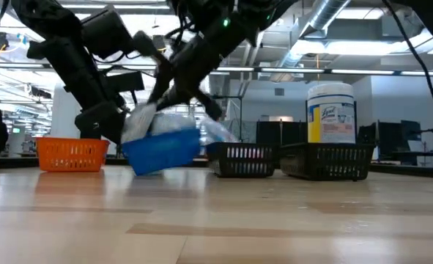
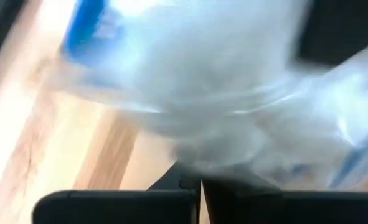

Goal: Pick & Place Travel size toiletries
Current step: Put the pack of cotton buds into the blue bin

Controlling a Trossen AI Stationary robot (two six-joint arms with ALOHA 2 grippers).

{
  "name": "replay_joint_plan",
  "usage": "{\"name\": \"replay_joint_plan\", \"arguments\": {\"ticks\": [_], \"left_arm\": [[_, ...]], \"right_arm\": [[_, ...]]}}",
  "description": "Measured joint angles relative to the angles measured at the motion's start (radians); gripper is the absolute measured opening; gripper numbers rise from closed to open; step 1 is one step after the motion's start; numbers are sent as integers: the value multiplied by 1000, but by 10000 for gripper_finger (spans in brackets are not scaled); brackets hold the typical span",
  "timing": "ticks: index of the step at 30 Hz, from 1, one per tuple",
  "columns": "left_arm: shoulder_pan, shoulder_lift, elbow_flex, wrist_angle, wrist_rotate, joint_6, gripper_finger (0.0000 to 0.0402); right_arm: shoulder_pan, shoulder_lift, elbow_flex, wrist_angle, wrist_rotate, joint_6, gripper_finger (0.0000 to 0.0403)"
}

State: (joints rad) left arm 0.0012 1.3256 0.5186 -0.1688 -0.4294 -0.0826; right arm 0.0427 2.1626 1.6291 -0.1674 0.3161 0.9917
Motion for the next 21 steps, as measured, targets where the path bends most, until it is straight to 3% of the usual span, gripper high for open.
{"name": "replay_joint_plan", "arguments": {"ticks": [18,21], "left_arm": [[-49,-44,1,20,8,-19,1],[-80,-44,1,41,-70,-30,1]], "right_arm": [[0,-85,-1,-159,45,1,2],[-1,-86,-1,-238,42,56,2]]}}
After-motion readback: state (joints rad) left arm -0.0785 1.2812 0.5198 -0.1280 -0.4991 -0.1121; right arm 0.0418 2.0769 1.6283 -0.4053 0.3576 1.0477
